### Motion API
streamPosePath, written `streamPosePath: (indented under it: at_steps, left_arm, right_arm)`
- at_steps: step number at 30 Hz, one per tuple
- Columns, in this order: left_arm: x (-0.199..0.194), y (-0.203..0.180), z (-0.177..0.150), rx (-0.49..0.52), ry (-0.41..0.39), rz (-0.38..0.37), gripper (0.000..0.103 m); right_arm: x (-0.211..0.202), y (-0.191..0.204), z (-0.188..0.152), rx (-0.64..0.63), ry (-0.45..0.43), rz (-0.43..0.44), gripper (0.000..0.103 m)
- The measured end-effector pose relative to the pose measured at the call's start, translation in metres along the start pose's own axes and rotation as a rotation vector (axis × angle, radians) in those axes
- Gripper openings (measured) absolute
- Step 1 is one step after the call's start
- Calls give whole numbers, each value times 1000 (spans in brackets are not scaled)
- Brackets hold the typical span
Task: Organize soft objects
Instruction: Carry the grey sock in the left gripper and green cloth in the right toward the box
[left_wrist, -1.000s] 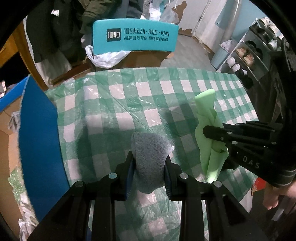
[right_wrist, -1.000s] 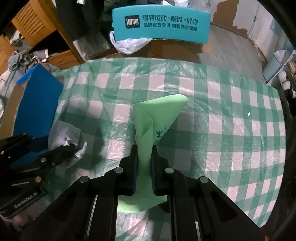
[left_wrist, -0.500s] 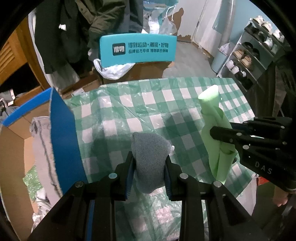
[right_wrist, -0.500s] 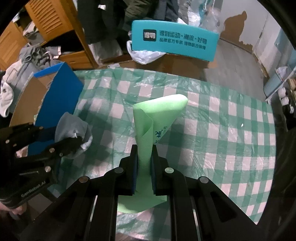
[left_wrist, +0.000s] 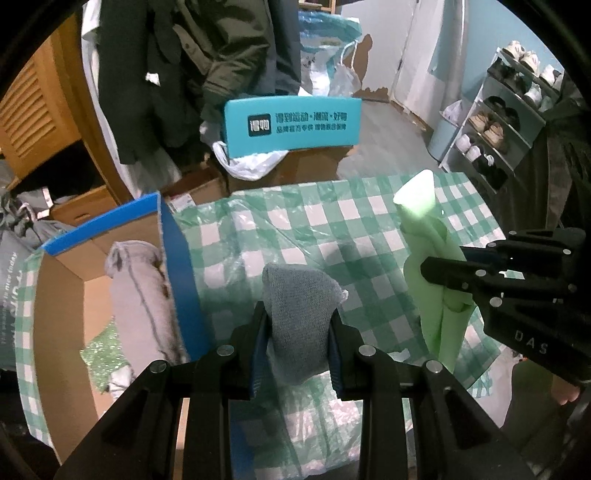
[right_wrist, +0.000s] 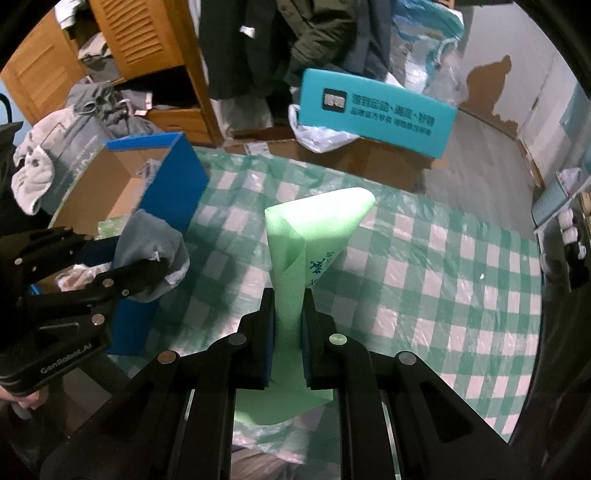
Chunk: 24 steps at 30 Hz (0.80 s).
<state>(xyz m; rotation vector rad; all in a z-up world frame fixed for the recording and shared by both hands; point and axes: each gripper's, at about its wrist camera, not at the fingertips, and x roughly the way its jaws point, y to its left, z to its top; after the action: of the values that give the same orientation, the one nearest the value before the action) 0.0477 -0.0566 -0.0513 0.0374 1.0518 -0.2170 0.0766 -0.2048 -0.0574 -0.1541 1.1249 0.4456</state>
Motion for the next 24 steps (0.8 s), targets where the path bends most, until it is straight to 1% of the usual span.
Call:
streamPosePath:
  at_steps: [9, 20, 24]
  left_arm:
    - [-21, 14, -2, -13, -29, 24, 29]
    - [-34, 47, -10, -55, -46, 54, 29]
    - [-38, 63, -13, -73, -49, 79, 29]
  right_arm:
    - [-7, 26, 12, -48, -19, 29, 11]
    - [-6, 60, 33, -86, -30, 74, 11]
    - [-3, 75, 41, -102, -28, 88, 11]
